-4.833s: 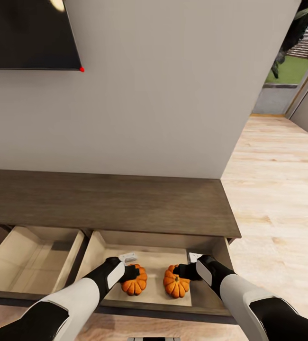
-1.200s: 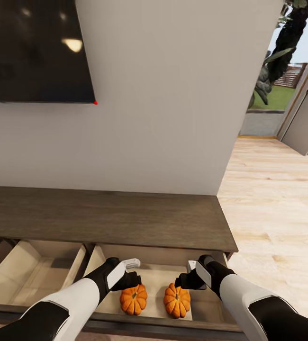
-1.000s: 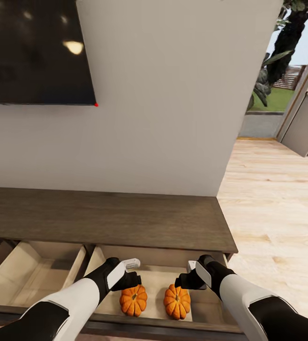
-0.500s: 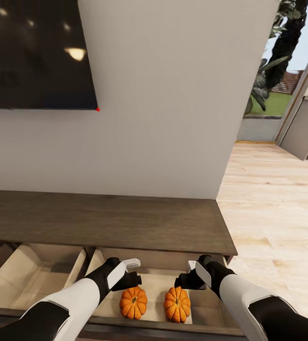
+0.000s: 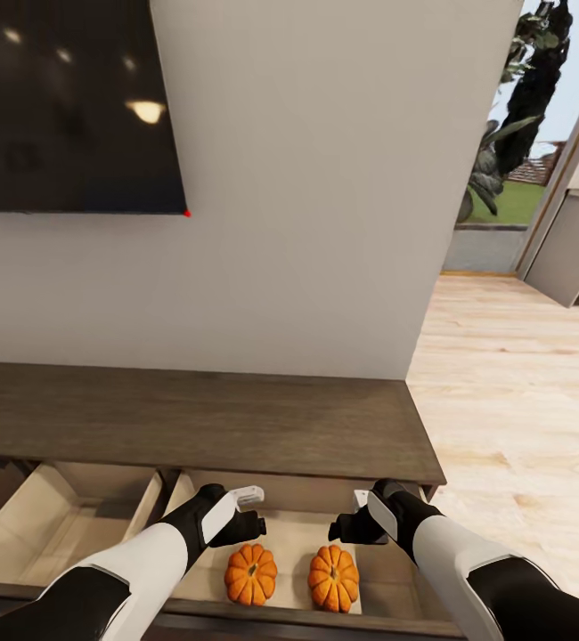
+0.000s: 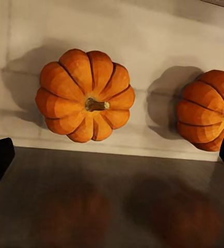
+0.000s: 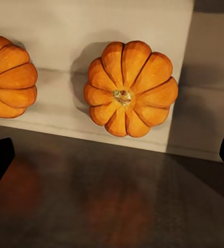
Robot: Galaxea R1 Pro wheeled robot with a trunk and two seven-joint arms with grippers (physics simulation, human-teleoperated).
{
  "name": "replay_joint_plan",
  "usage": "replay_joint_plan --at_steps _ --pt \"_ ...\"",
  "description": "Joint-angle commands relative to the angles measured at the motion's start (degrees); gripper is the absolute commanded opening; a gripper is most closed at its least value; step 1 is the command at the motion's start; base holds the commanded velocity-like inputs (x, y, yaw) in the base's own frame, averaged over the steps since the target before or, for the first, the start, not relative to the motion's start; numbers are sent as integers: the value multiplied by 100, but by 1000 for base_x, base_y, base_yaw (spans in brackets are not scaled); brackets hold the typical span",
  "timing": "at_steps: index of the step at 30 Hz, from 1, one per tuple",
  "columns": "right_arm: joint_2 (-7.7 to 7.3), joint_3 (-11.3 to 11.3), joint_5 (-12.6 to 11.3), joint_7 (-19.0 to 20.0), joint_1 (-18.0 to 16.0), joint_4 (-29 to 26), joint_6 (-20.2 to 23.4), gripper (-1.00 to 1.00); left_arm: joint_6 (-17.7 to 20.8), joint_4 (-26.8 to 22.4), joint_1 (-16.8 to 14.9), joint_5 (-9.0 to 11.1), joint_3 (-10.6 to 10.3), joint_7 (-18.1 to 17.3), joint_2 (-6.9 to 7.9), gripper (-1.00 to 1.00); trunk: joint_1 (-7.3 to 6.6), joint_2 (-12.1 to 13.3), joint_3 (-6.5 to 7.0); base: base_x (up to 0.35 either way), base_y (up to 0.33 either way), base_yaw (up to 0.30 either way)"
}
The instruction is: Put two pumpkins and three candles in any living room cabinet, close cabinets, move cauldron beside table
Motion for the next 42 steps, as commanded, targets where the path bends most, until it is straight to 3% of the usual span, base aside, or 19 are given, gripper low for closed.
replay_joint_plan --at_steps 1,42 --pt "-3 47 -21 16 -2 -8 23 100 24 -12 -1 61 -32 46 1 100 -1 -2 -1 0 0 26" --pt "-7 29 -29 42 -2 -54 35 100 24 -70 -1 80 -22 30 5 100 -1 -2 7 0 0 1"
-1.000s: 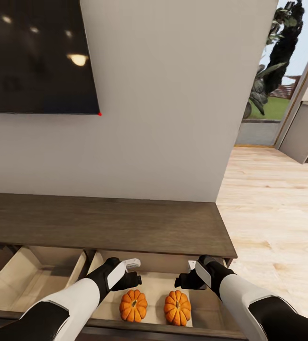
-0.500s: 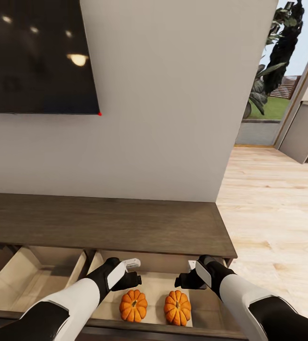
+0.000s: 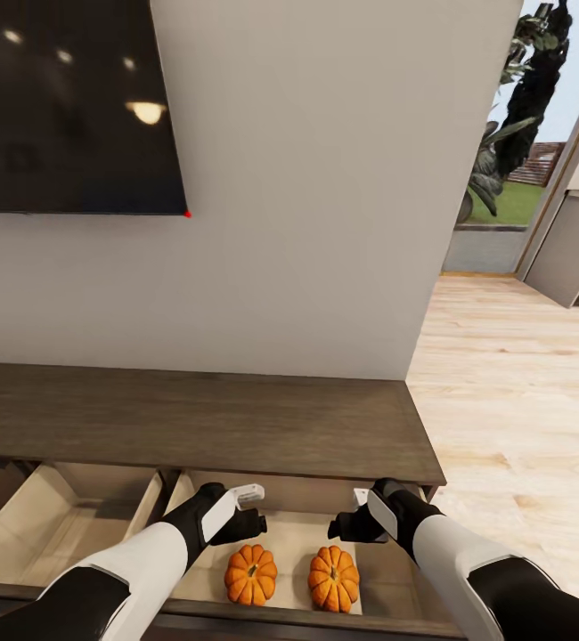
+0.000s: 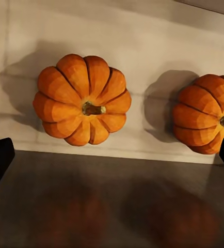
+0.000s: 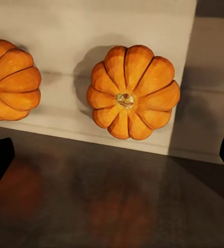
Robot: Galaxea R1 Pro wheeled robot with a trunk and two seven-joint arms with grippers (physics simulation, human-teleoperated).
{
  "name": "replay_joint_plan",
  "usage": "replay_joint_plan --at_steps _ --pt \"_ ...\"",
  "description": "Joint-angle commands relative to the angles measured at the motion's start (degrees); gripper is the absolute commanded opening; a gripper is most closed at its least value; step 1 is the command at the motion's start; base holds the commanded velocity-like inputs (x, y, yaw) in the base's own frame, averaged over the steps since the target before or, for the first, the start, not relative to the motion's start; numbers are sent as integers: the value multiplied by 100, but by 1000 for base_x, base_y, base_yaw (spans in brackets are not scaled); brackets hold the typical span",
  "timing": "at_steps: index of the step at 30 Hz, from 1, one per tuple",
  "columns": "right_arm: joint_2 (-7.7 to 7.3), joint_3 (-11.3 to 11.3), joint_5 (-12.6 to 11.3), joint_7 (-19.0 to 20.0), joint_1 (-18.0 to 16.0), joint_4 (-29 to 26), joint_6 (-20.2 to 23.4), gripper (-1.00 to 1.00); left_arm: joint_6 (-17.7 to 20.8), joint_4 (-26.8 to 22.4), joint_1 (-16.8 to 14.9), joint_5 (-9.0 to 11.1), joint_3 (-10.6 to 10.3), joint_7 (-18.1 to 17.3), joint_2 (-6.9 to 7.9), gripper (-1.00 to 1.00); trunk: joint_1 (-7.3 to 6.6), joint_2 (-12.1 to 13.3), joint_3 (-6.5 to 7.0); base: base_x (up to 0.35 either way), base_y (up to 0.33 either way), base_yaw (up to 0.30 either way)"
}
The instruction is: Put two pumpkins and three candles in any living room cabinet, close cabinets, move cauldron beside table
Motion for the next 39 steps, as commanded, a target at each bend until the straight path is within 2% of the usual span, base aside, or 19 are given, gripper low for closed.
replay_joint_plan --at_steps 1,7,10,11,12,16,18,23,26,30,33,39 --pt "-5 46 -21 17 -3 -9 24 100 24 -14 -1 63 -31 44 2 100 -1 -2 -5 0 0 0" --pt "-18 38 -26 23 -3 -150 85 100 24 -79 -1 74 -26 16 5 100 -1 -2 -5 0 0 0" --pt "-22 45 -29 25 -3 -490 462 100 34 -336 -1 77 -16 -5 5 100 -1 -2 -5 0 0 0" --pt "-20 45 -30 25 -3 -752 782 100 38 -513 -1 78 -2 -12 6 100 -1 -2 -5 0 0 0" --pt "-18 47 -30 25 -3 -876 897 100 39 -608 -1 78 7 -14 6 100 -1 -2 -5 0 0 0" --pt "-23 52 -36 25 -3 -1134 1063 100 41 -1030 7 77 35 -16 6 100 -1 -2 -5 0 0 0" --pt "-26 44 -38 25 -3 -1212 1106 100 64 -1634 33 67 56 -17 18 100 -1 -2 -5 0 0 0" --pt "-35 27 -51 28 -3 -1245 1285 100 179 -2324 47 54 100 52 37 100 -1 -2 -5 0 0 0" --pt "-40 10 -61 32 -3 -1279 1727 100 363 -2437 51 59 128 240 40 100 -1 -2 -5 0 0 0" --pt "-52 9 -73 38 -3 -1405 2107 100 564 -2477 52 60 140 323 41 100 -1 -2 -5 0 0 0" --pt "-66 7 -85 42 -3 -1489 2162 100 783 -2488 52 58 151 355 41 100 -1 -2 -5 0 0 0" --pt "-90 -59 -107 42 -3 -1520 2162 100 871 -2485 52 53 155 423 41 100 -1 -2 -5 0 0 0"
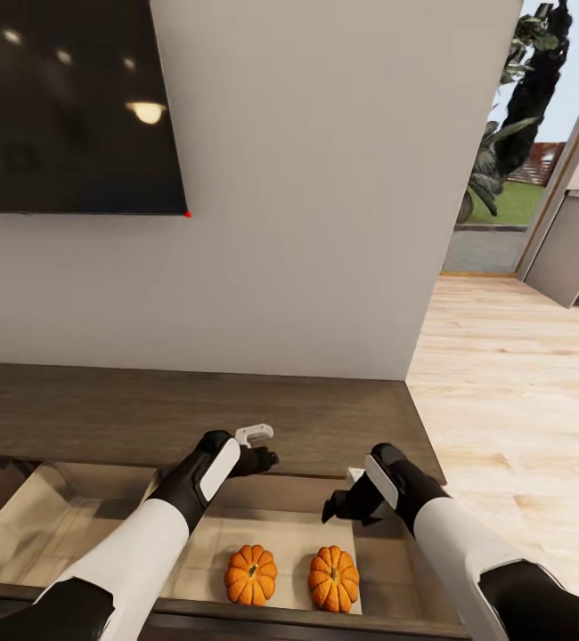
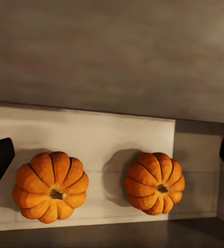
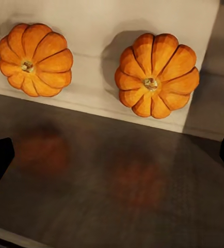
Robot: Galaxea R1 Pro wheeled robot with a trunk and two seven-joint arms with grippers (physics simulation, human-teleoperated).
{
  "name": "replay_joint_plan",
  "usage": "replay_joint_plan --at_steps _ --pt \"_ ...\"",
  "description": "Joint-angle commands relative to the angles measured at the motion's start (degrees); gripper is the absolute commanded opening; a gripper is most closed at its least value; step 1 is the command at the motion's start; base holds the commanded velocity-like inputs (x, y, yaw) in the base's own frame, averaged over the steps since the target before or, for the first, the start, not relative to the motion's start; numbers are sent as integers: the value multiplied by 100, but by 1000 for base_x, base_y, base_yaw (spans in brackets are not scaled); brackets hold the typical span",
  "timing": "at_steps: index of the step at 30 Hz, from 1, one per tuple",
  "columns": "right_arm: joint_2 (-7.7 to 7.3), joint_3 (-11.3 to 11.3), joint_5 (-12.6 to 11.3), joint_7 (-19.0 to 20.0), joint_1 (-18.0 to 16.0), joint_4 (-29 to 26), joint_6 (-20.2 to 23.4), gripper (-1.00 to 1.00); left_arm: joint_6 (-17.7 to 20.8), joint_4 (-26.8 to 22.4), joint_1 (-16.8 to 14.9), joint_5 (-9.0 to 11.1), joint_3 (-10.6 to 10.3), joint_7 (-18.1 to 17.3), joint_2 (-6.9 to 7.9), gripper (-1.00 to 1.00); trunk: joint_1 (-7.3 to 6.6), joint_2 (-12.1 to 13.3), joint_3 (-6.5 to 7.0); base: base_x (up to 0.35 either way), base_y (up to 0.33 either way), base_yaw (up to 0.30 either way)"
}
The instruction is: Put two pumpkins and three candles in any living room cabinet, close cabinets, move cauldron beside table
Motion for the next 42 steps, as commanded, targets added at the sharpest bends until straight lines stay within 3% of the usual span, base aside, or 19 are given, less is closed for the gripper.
replay_joint_plan --at_steps 1,5,6,9,42 --pt "-10 1 -7 36 -3 -7 16 100 16 -7 -5 61 -21 65 3 100 -1 -2 -5 0 0 0" --pt "-58 -382 -440 36 -3 -22 16 100 31 -7 -4 60 -22 113 3 100 -1 -2 -5 0 0 0" --pt "-264 -508 -751 36 -3 -25 16 100 35 20 -3 60 -21 121 3 100 -1 -2 -5 0 0 0" --pt "-326 -530 -863 36 -3 -25 16 100 40 34 -3 60 -21 122 3 100 -1 -2 -5 -15 0 0" --pt "-339 -494 -920 36 2 4 16 100 39 72 -3 58 -35 138 3 100 -1 -2 -5 -222 0 0"
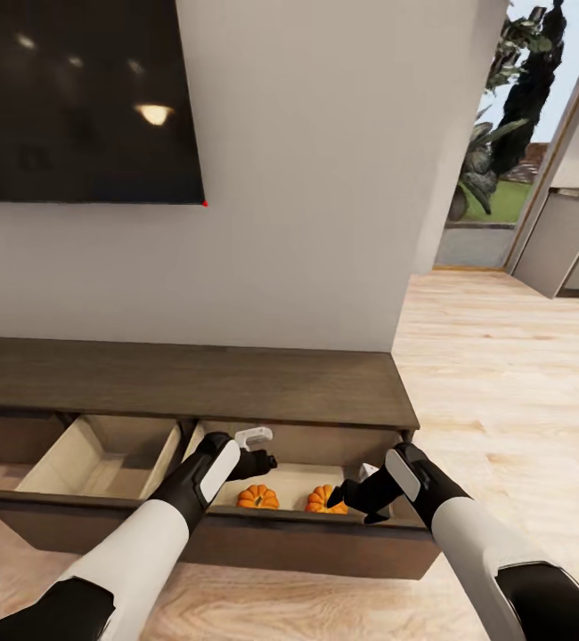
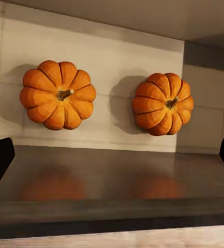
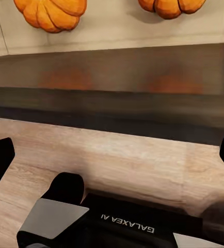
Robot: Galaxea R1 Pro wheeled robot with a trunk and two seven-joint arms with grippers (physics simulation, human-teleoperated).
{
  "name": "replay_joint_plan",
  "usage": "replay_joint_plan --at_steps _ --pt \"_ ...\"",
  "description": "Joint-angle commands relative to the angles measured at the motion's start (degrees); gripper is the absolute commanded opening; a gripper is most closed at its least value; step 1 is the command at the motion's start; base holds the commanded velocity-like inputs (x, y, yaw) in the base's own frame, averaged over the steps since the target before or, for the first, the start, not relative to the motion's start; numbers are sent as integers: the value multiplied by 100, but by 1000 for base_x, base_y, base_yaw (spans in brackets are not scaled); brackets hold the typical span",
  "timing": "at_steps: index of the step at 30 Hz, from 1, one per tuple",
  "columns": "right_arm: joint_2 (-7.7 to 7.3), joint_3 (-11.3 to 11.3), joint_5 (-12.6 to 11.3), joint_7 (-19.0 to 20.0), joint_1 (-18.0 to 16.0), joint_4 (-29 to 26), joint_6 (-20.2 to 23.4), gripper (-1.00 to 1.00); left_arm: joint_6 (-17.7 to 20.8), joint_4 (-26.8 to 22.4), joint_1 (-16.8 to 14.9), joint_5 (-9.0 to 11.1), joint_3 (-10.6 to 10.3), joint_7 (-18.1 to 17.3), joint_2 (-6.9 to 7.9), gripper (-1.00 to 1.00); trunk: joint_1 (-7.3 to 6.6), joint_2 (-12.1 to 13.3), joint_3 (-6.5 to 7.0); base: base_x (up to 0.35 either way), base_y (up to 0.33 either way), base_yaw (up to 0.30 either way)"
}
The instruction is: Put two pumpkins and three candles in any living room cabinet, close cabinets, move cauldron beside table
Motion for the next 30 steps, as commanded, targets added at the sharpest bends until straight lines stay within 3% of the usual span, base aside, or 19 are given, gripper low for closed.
replay_joint_plan --at_steps 1,7,30 --pt "-3 23 39 43 -1 -1 16 100 12 -8 -3 58 -26 53 3 100 -1 -2 -5 -55 0 0" --pt "-3 31 55 43 1 18 16 100 11 233 -6 53 -41 73 3 100 -1 -2 -5 -211 0 0" --pt "-3 48 74 42 10 22 16 100 2 294 -3 53 -39 109 3 100 -1 -2 -5 -79 0 0"
